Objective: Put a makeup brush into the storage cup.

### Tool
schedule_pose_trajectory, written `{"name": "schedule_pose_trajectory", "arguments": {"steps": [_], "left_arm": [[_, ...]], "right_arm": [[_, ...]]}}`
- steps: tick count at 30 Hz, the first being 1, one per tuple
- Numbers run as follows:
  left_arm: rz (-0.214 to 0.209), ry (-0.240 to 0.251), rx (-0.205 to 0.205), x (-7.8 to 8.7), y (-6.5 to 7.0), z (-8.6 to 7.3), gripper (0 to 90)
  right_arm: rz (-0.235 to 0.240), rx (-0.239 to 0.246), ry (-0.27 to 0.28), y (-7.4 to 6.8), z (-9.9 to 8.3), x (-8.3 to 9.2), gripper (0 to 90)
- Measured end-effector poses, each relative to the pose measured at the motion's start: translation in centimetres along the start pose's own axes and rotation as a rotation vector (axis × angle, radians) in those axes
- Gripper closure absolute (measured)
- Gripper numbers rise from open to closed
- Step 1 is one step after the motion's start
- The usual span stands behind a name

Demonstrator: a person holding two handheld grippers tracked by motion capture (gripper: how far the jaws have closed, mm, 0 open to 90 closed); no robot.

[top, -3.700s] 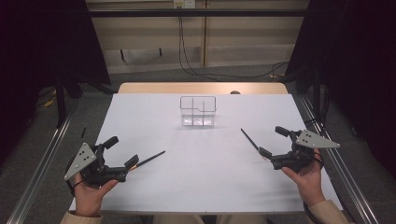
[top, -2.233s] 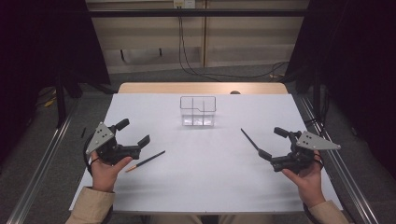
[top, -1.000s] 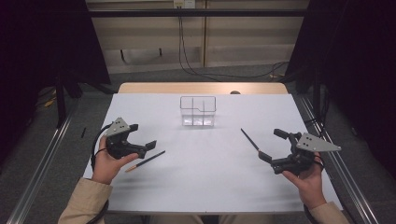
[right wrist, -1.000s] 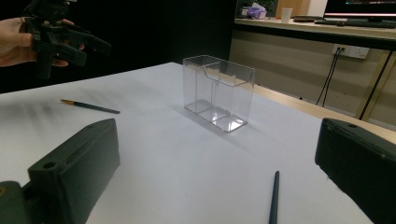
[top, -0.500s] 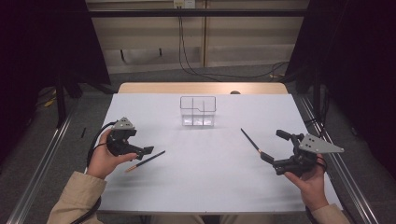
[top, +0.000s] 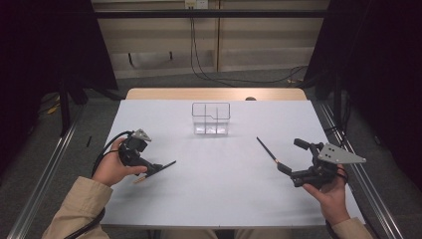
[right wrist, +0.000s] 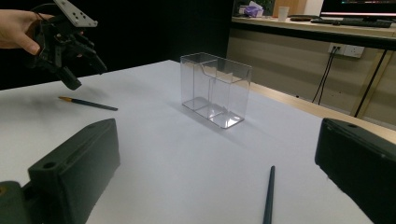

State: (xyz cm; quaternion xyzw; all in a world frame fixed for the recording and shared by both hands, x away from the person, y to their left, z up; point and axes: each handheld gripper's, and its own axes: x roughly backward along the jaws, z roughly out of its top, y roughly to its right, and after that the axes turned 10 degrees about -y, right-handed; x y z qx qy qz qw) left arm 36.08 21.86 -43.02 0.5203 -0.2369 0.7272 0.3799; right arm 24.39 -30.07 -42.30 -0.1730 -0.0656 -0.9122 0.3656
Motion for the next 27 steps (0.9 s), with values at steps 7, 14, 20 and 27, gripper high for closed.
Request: {"name": "schedule_pose_trajectory", "arguments": {"steps": [7, 14, 20, 27], "left_arm": [[-0.011, -0.128, -0.019, -0.46, 0.14, 0.12, 0.4], [0.014, -0.238, -0.034, -0.61, -0.01, -0.02, 1.2], [0.016, -0.296, -0.048, -0.68, 0.13, 0.14, 15.7], [-0.032, -0.339, -0.079, -0.99, 0.59, 0.47, 40.6]], "right_arm": [[0.006, 0.006, -0.004, -0.14, 0.01, -0.07, 0.0], [0.004, 0.006, -0.002, -0.16, -0.01, -0.01, 0.0], [0.003, 0.007, -0.004, -0.16, 0.01, 0.07, 0.0], [-0.004, 0.006, -0.003, -0.02, -0.05, 0.23, 0.0]]}}
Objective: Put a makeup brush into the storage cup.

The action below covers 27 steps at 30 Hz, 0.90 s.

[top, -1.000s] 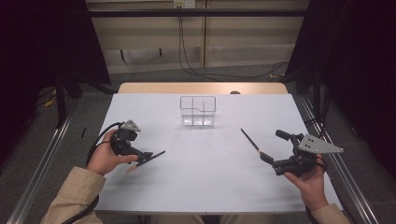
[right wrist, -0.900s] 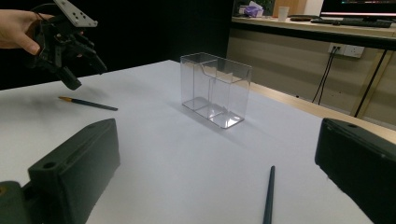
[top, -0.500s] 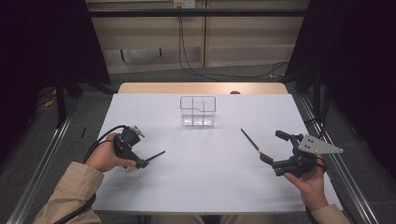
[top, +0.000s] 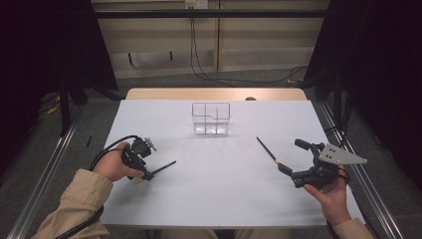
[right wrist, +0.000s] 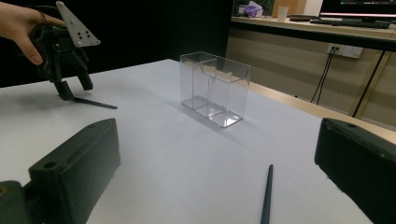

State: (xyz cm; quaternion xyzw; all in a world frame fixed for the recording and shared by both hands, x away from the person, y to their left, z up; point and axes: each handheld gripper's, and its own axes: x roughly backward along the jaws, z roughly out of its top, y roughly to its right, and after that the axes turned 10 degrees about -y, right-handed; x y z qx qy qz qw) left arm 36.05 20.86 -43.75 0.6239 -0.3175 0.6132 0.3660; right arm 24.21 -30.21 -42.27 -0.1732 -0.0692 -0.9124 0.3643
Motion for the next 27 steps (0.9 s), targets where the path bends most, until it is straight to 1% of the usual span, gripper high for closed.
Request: {"name": "schedule_pose_trajectory", "arguments": {"steps": [3, 4, 6, 7, 8, 9, 11, 12, 13, 14, 15, 16, 17, 18, 19, 21, 23, 24, 25, 26, 27], "left_arm": [[-0.011, -0.026, -0.013, -0.1, 0.1, 0.1, 45.9], [-0.008, -0.035, -0.014, 0.0, 0.0, 0.1, 48.0], [-0.004, -0.057, -0.030, -0.1, -0.1, 0.1, 50.3], [-0.008, -0.059, -0.024, -0.2, 0.1, 0.1, 52.9], [-0.016, -0.069, -0.029, -0.2, 0.1, 0.1, 54.8], [-0.016, -0.065, -0.024, -0.3, 0.2, 0.1, 54.7], [-0.005, -0.080, -0.029, -0.2, 0.3, 0.2, 55.9], [-0.006, -0.089, -0.039, -0.2, 0.4, 0.2, 55.9], [0.004, -0.089, -0.041, -0.3, 0.5, 0.3, 56.9], [0.009, -0.101, -0.052, -0.3, 0.5, 0.3, 60.0], [0.009, -0.111, -0.050, -0.2, 0.6, 0.4, 62.0], [0.012, -0.107, -0.038, -0.3, 0.8, 0.5, 63.9], [0.015, -0.127, -0.061, -0.3, 0.8, 0.6, 64.5], [0.012, -0.128, -0.061, -0.3, 0.8, 0.7, 66.4], [0.012, -0.148, -0.072, -0.2, 0.8, 0.8, 68.6], [0.009, -0.159, -0.066, -0.3, 0.9, 1.0, 71.2], [0.026, -0.178, -0.076, -0.4, 1.0, 1.3, 73.5], [0.024, -0.174, -0.064, -0.4, 1.2, 1.4, 74.5], [0.034, -0.195, -0.083, -0.4, 1.1, 1.6, 75.5], [0.034, -0.205, -0.082, -0.4, 1.2, 1.7, 77.4], [0.030, -0.211, -0.072, -0.4, 1.3, 1.9, 80.3]], "right_arm": [[-0.003, -0.003, -0.003, 0.1, -0.1, 0.1, 0.0], [-0.003, -0.004, -0.003, 0.1, -0.1, 0.1, 0.0], [-0.005, -0.004, -0.004, 0.2, -0.1, 0.2, 0.0], [-0.007, -0.005, -0.003, 0.2, -0.1, 0.2, 0.0], [-0.008, -0.004, -0.005, 0.2, -0.1, 0.2, 0.0], [-0.008, -0.003, -0.007, 0.2, -0.1, 0.2, 0.0], [-0.007, -0.004, -0.014, 0.2, -0.1, 0.2, 0.0], [-0.004, -0.004, -0.017, 0.2, -0.1, 0.1, 0.0], [-0.005, -0.002, -0.018, 0.2, -0.1, 0.1, 0.0], [-0.004, -0.002, -0.020, 0.2, -0.1, 0.1, 0.0], [-0.004, -0.001, -0.018, 0.2, -0.1, 0.1, 0.0], [-0.004, 0.000, -0.020, 0.1, -0.1, 0.1, 0.0], [-0.003, 0.002, -0.023, 0.2, -0.1, 0.1, 0.0], [-0.002, 0.001, -0.024, 0.2, -0.1, 0.0, 0.0], [-0.001, 0.001, -0.025, 0.2, -0.2, 0.0, 0.0], [0.001, -0.003, -0.032, 0.2, -0.2, -0.1, 0.0], [0.006, -0.004, -0.036, 0.3, -0.3, -0.1, 0.0], [0.005, -0.007, -0.034, 0.3, -0.4, -0.1, 0.0], [0.005, -0.007, -0.036, 0.3, -0.4, 0.0, 0.0], [0.003, -0.009, -0.036, 0.4, -0.4, 0.0, 0.0], [0.005, -0.011, -0.037, 0.4, -0.4, 0.0, 0.0]]}}
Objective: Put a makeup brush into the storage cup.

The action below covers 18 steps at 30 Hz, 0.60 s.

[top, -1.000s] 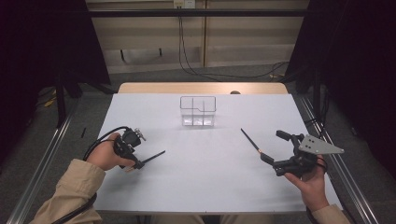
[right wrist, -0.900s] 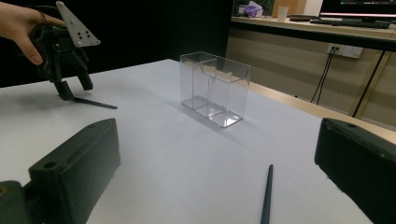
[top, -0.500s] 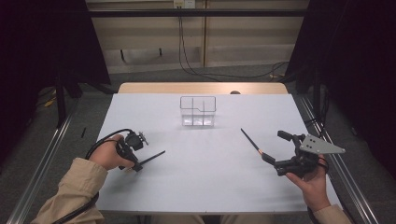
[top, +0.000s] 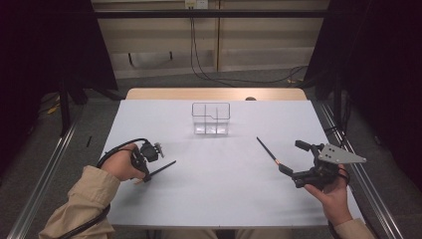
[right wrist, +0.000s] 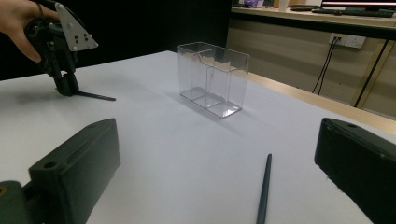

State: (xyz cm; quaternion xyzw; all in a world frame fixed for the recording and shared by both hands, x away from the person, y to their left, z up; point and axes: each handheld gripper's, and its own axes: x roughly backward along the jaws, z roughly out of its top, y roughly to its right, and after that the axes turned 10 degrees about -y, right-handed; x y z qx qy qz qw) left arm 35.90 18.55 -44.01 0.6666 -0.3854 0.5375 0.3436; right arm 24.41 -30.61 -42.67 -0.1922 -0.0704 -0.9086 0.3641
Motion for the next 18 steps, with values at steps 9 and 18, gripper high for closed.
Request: {"name": "schedule_pose_trajectory", "arguments": {"steps": [9, 18], "left_arm": [[-0.004, 0.038, 0.016, -0.17, 0.01, -0.47, 84.3], [-0.042, 0.053, 0.035, 0.01, -0.50, -0.78, 84.5]], "right_arm": [[0.008, -0.008, 0.000, 0.28, -0.10, -0.37, 0.0], [0.014, -0.015, -0.010, 0.44, -0.40, -0.50, 0.0]]}}
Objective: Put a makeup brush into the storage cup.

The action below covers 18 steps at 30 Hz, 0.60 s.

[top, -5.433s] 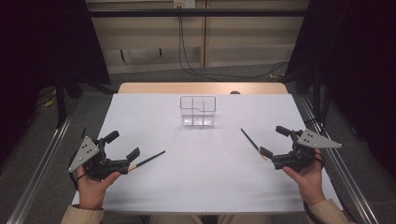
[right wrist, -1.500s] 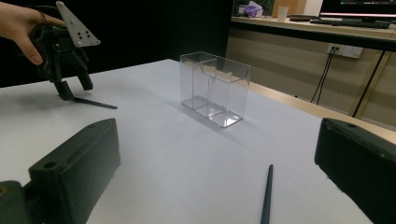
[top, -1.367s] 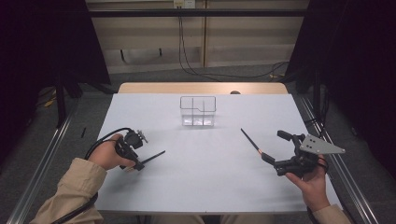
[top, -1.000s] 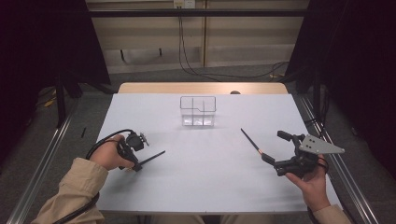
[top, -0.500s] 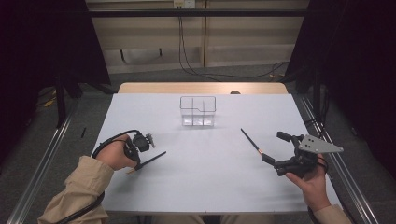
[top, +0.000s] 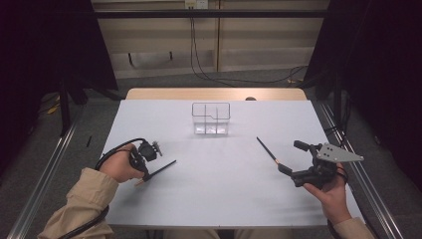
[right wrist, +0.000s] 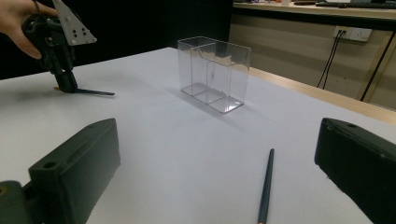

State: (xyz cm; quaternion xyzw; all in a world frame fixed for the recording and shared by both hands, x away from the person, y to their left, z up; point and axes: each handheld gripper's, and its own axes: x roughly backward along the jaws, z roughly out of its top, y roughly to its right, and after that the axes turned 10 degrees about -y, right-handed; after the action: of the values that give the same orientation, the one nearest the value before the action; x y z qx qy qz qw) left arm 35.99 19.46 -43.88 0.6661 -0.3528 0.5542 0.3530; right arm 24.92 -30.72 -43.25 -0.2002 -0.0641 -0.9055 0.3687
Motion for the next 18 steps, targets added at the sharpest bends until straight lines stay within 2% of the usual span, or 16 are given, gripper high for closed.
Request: {"name": "schedule_pose_trajectory", "arguments": {"steps": [1, 4, 8, 10, 11, 12, 13, 15, 16, 18], "left_arm": [[-0.014, 0.007, 0.017, 0.0, -0.2, -0.1, 84.4], [-0.034, 0.033, 0.036, 0.1, -0.3, -0.2, 84.5], [-0.046, 0.059, 0.038, 0.8, -0.1, 0.1, 84.5], [-0.049, 0.066, 0.023, 1.3, -0.2, 0.4, 84.5], [-0.053, 0.082, 0.037, 1.5, -0.1, 0.5, 84.5], [-0.052, 0.075, 0.028, 1.7, -0.1, 0.6, 84.5], [-0.060, 0.094, 0.038, 1.9, 0.0, 0.7, 84.5], [-0.064, 0.102, 0.038, 2.4, 0.1, 0.9, 84.5], [-0.054, 0.103, 0.034, 2.6, 0.1, 1.1, 84.5], [-0.062, 0.114, 0.024, 3.0, 0.2, 1.3, 84.5]], "right_arm": [[-0.001, 0.000, -0.002, 0.0, 0.0, 0.0, 0.0], [-0.003, -0.009, -0.002, 0.1, -0.1, 0.1, 0.0], [0.000, -0.009, -0.004, 0.1, -0.1, -0.1, 0.0], [0.003, -0.007, -0.005, 0.1, 0.0, -0.2, 0.0], [0.005, -0.004, -0.005, 0.1, 0.0, -0.3, 0.0], [0.005, -0.005, -0.007, 0.1, 0.0, -0.3, 0.0], [0.007, -0.002, -0.007, 0.1, 0.0, -0.4, 0.0], [0.010, -0.006, -0.007, 0.2, 0.1, -0.5, 0.0], [0.014, -0.008, -0.009, 0.2, 0.1, -0.6, 0.0], [0.016, -0.005, -0.006, 0.3, 0.1, -0.7, 0.0]]}}
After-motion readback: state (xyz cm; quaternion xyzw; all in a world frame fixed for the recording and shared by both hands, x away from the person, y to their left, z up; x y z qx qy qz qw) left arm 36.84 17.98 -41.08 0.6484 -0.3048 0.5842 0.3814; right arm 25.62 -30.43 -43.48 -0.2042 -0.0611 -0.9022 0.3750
